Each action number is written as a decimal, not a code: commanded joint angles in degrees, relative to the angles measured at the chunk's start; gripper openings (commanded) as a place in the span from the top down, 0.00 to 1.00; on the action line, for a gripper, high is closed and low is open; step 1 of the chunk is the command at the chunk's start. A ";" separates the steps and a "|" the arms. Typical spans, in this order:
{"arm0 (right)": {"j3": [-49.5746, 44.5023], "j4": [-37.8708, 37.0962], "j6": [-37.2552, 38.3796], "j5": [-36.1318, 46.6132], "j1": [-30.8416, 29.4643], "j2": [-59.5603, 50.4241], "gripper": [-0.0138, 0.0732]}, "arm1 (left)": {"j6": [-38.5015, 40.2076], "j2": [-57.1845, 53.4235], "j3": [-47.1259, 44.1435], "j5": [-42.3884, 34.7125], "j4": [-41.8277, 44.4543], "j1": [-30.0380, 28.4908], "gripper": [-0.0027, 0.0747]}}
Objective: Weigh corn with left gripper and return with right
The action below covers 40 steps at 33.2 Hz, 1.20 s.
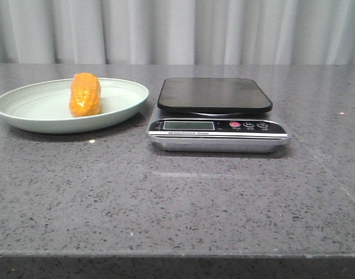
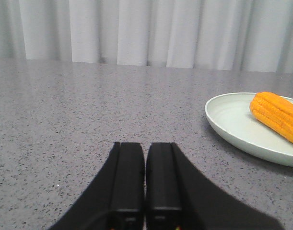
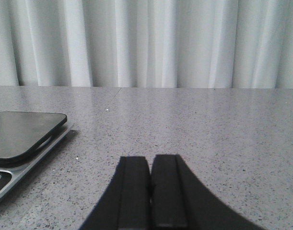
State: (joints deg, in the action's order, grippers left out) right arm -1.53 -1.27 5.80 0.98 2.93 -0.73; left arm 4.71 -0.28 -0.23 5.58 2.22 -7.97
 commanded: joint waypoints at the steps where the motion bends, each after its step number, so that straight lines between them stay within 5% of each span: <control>1: 0.41 -0.46 -0.12 4.29 0.13 -0.80 0.68 | -0.01 -0.95 -0.35 -4.20 -0.30 0.33 0.79; 23: 0.41 -0.46 -0.12 4.29 0.13 -0.80 0.68 | -0.01 -0.95 -0.35 -4.20 -0.30 0.33 0.79; 31: 0.41 -0.46 -0.12 4.29 0.13 -0.80 0.68 | -0.01 -0.95 2.81 -18.81 -0.30 0.33 0.79; 40: 0.41 -0.46 -0.12 4.29 0.13 -0.80 0.68 | -0.01 7.52 22.71 -2.49 -2.83 0.33 0.79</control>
State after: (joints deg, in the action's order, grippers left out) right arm -1.53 -1.27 5.80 0.98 2.93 -0.73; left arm 4.71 3.29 15.80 0.55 1.29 -7.97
